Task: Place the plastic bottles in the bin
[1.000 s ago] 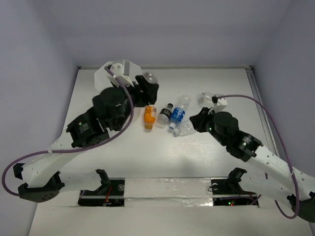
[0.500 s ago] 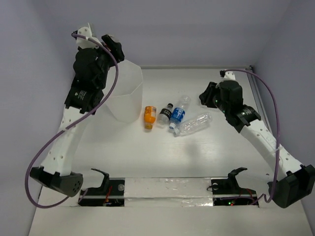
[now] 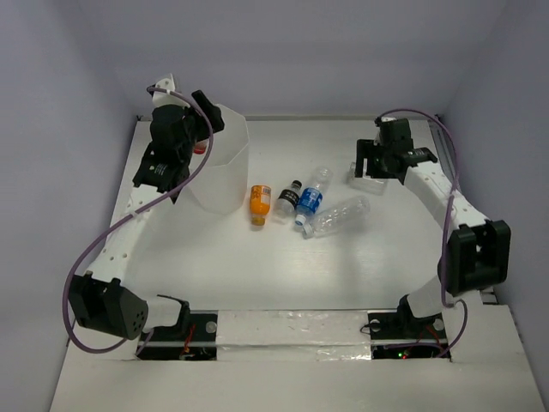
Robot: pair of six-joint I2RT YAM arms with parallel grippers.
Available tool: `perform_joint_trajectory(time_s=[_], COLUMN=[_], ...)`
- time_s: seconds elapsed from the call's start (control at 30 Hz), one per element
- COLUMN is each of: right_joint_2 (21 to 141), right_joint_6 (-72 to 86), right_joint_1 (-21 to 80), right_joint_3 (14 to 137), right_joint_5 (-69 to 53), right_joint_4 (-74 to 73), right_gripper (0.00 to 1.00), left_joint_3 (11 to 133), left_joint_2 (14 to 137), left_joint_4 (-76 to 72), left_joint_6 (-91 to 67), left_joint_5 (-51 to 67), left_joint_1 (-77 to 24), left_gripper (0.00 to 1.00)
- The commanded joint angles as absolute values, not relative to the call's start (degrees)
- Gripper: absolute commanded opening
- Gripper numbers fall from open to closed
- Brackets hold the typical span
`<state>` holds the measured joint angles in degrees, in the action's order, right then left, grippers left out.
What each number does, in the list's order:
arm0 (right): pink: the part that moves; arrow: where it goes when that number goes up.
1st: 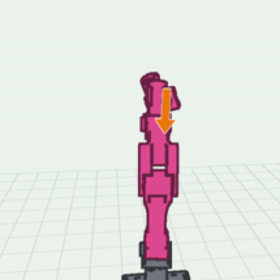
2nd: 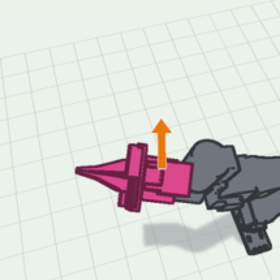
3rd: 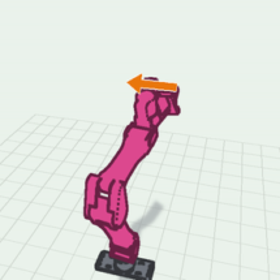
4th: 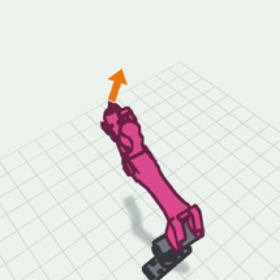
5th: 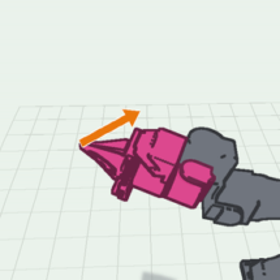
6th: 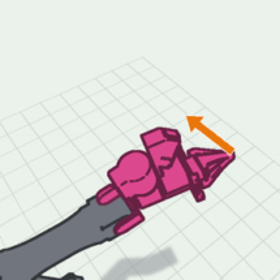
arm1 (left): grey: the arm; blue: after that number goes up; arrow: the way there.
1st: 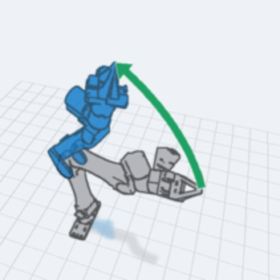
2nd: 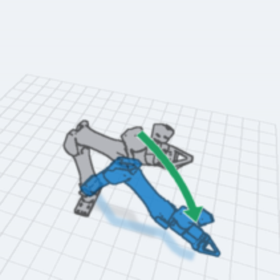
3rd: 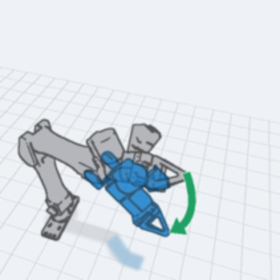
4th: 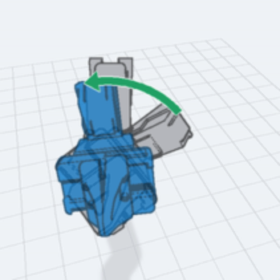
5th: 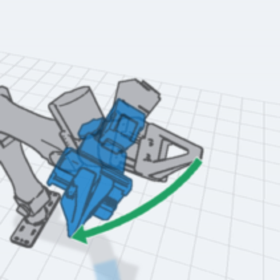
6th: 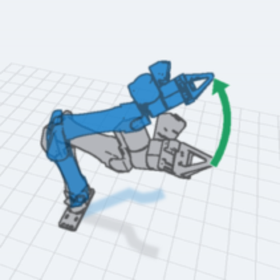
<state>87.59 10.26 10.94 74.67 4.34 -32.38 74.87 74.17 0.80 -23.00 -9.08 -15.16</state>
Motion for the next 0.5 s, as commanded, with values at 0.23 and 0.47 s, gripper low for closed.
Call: perform_joint_trajectory(time_s=[0.23,0.47], right_joint_2=[103.26,110.73], right_joint_6=[-0.43,-5.53], right_joint_1=[10.55,10.55], right_joint_3=[92.01,95.89], right_joint_5=[15.73,15.30], right_joint_4=[-44.47,-45.61], right_gripper=[0.95,0.97], left_joint_3=[77.17,69.81], left_joint_2=[66.02,56.26], left_joint_4=[-2.11,-0.53], left_joint_6=[-23.29,-24.60], left_joint_5=[-2.55,7.28], left_joint_1=[-15.03,-16.34], left_gripper=[0.95,0.94])
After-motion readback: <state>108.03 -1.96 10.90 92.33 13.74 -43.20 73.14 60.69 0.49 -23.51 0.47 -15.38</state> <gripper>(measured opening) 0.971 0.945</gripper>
